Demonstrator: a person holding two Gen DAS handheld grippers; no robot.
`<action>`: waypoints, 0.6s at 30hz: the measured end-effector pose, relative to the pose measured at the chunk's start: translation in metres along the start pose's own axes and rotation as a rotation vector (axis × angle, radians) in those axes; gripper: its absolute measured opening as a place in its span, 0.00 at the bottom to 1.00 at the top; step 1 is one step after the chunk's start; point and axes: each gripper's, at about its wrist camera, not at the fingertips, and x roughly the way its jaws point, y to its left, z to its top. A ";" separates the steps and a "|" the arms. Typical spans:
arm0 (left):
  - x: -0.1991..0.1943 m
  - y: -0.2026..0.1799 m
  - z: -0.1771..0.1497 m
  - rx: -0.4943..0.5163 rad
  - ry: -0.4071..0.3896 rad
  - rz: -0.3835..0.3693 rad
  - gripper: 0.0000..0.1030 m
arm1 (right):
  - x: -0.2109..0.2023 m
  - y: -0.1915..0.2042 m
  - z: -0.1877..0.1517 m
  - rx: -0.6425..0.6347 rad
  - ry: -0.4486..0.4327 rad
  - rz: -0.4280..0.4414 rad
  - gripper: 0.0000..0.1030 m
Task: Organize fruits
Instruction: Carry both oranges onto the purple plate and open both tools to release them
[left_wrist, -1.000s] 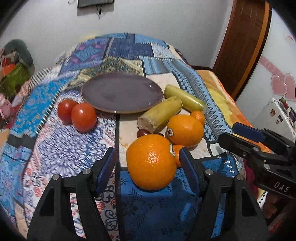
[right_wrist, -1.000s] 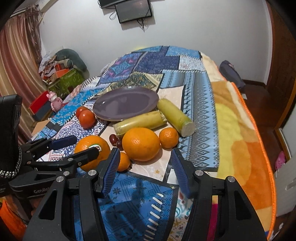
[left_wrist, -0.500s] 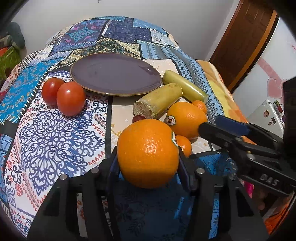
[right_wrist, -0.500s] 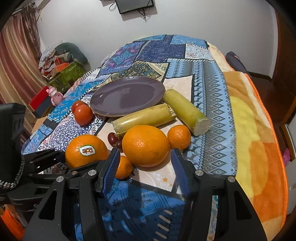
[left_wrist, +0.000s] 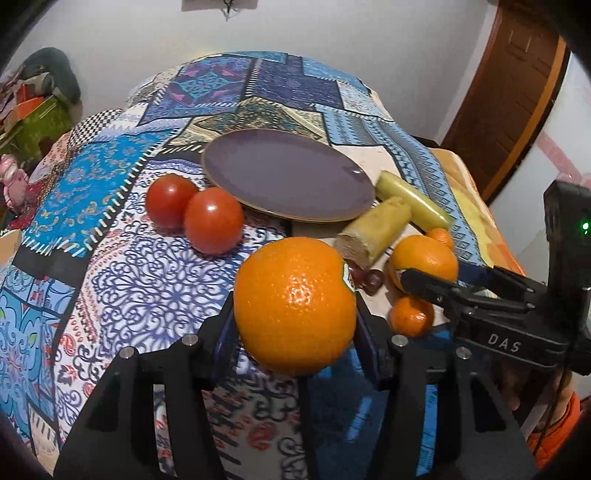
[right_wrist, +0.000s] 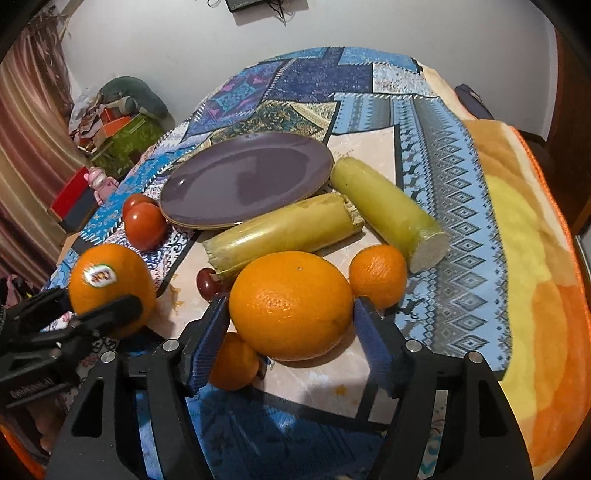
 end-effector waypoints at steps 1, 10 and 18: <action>0.001 0.002 0.000 -0.004 0.000 -0.001 0.54 | 0.002 0.000 -0.001 -0.001 0.004 0.000 0.65; -0.001 0.003 0.005 -0.008 -0.005 0.003 0.54 | 0.004 0.002 -0.001 0.001 0.006 -0.004 0.62; -0.023 0.003 0.018 0.003 -0.060 0.003 0.54 | -0.027 0.013 0.009 -0.028 -0.076 0.009 0.62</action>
